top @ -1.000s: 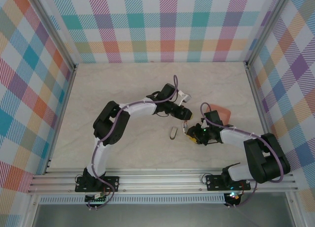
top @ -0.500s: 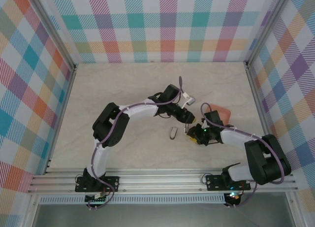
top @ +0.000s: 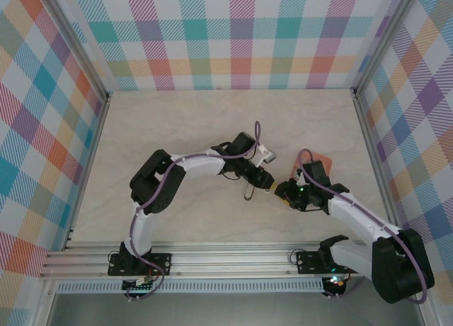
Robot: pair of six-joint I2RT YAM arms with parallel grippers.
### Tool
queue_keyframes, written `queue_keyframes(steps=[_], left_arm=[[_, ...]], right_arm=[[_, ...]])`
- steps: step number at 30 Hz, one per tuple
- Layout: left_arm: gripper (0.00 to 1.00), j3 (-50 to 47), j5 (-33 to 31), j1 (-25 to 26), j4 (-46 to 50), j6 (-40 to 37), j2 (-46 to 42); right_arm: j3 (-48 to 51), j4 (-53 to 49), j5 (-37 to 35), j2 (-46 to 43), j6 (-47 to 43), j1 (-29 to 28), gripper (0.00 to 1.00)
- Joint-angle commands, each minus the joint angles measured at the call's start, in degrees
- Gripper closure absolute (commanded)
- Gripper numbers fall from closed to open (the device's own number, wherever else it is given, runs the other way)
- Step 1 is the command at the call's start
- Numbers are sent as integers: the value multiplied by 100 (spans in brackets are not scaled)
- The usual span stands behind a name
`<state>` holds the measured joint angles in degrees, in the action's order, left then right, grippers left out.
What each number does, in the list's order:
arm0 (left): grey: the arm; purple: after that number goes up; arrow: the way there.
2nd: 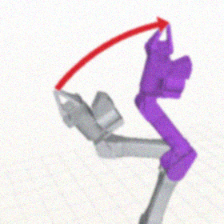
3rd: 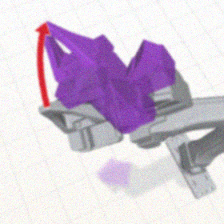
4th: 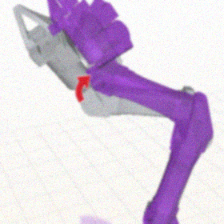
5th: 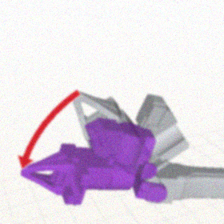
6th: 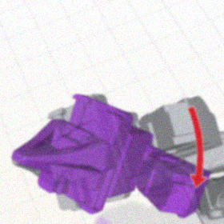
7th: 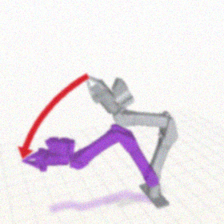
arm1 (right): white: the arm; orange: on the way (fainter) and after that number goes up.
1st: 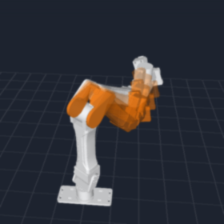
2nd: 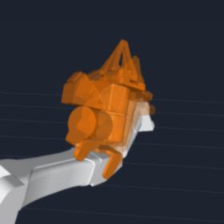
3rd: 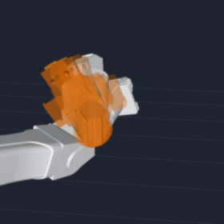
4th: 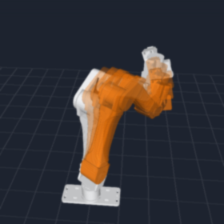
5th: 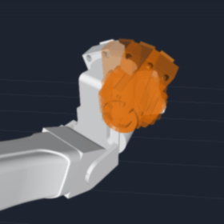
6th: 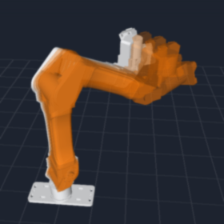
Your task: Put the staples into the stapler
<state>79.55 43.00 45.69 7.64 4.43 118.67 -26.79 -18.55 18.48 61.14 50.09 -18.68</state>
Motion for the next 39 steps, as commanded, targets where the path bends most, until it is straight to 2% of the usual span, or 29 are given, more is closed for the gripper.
queue_keyframes(steps=[1, 10, 20, 29, 39], left_arm=[[56, -222, -284, 121, -84, 285, -351], [53, -766, -1089, -3, -427, 762, -948], [53, -1412, -1631, -321, -662, 1068, -1394], [53, -1765, -1590, -565, -865, 1166, -1456], [53, -1785, -1533, -605, -870, 1113, -1461]], right_arm=[[-82, -371, -108, -120, -79, 37, 67], [-544, -314, 57, 256, -161, 33, 66], [-1022, -96, 204, 906, -201, 23, 60], [-1229, 15, 288, 1257, -262, 15, 60], [-1246, 210, 426, 1607, -325, 13, 62]])
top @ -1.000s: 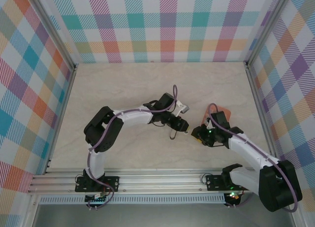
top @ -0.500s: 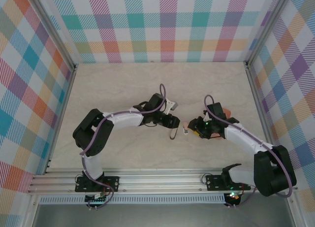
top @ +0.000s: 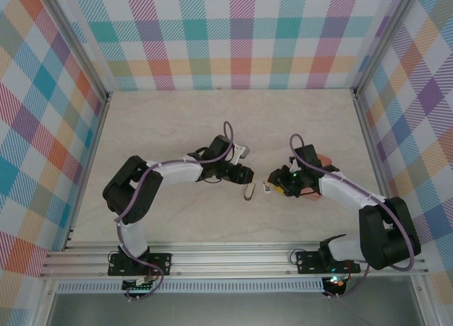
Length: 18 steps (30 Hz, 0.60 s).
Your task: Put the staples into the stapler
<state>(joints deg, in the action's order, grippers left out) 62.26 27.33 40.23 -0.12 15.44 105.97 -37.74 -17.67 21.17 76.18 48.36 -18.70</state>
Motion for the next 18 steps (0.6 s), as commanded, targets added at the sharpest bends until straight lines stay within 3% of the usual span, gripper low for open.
queue_keyframes(steps=[1, 18], left_arm=[[53, -56, 38, -59, -104, 11, -189], [54, -20, 72, -59, -94, 3, -146]], right_arm=[[-142, 136, 156, 133, -160, 14, 62], [235, 84, -195, 676, -159, -24, 73]])
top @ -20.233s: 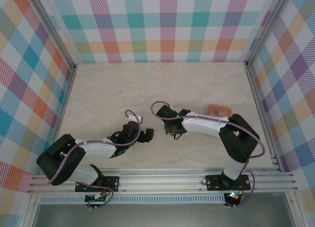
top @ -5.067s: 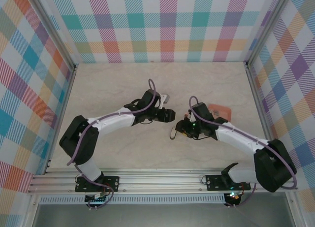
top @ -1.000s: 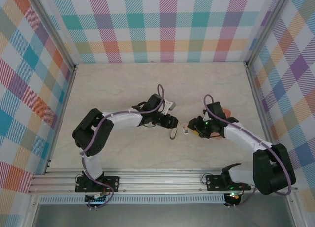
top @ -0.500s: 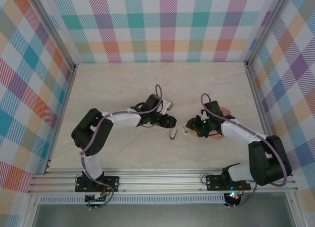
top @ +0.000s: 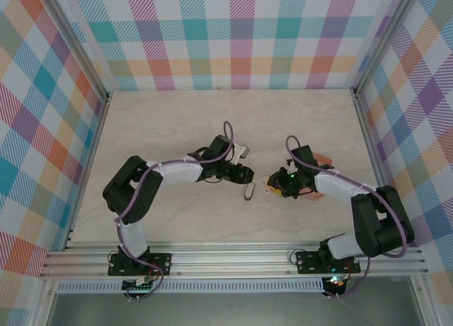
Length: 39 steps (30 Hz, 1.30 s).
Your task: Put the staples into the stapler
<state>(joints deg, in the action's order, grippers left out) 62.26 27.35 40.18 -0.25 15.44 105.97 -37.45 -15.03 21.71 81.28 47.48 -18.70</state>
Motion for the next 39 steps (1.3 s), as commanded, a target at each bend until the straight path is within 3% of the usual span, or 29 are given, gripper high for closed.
queue_keyframes(steps=[1, 12, 22, 28, 34, 39], left_arm=[[54, -8, 82, -55, -74, 3, -138], [54, -28, 64, -59, -70, -20, -142], [52, -30, -45, -63, -4, -33, -304], [52, -50, -63, -69, 34, -62, -417], [52, -117, -157, -97, 164, -172, -559], [51, -257, -281, -155, 185, -216, -724]], right_arm=[[232, -180, -263, 178, -69, -26, 74], [419, -74, -363, 323, -28, -72, 79], [-497, -1095, -634, -672, -380, -99, 65], [-1328, -2291, -1384, -820, -1071, -55, 62], [-2291, -3357, -2663, -142, -2069, 111, 58], [-2579, -3338, -2947, 378, -2501, 323, 58]])
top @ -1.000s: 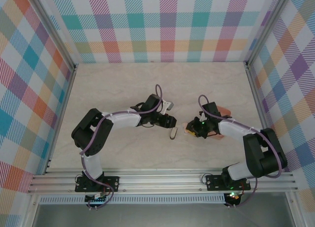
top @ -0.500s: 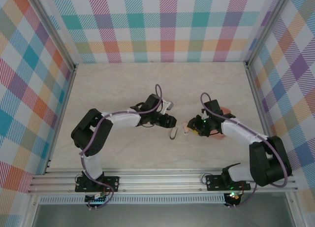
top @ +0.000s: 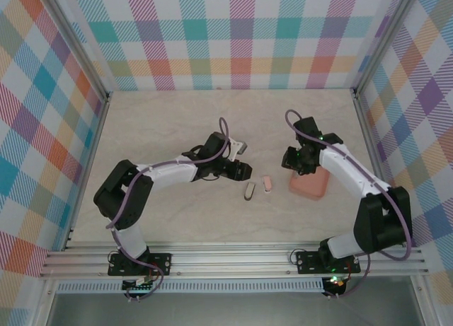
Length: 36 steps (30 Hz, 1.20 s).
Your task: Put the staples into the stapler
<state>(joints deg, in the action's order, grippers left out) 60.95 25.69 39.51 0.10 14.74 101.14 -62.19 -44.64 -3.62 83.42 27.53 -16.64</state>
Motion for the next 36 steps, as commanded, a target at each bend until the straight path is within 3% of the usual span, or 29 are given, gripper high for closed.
queue_keyframes(steps=[1, 16, 26, 36], left_arm=[[51, -144, -117, -100, 144, -147, -252], [51, -527, -144, -320, -97, 2, -445], [51, -593, -161, -517, -55, -37, -542], [51, -652, -179, -748, -30, -53, -679]], right_arm=[[-100, -282, -332, 249, -555, 181, 58], [-252, 726, 111, 1371, -1295, 331, 67], [-326, 1006, 593, 1560, -1699, 328, 82], [-586, 1203, 1073, 1780, -2450, 298, 87]])
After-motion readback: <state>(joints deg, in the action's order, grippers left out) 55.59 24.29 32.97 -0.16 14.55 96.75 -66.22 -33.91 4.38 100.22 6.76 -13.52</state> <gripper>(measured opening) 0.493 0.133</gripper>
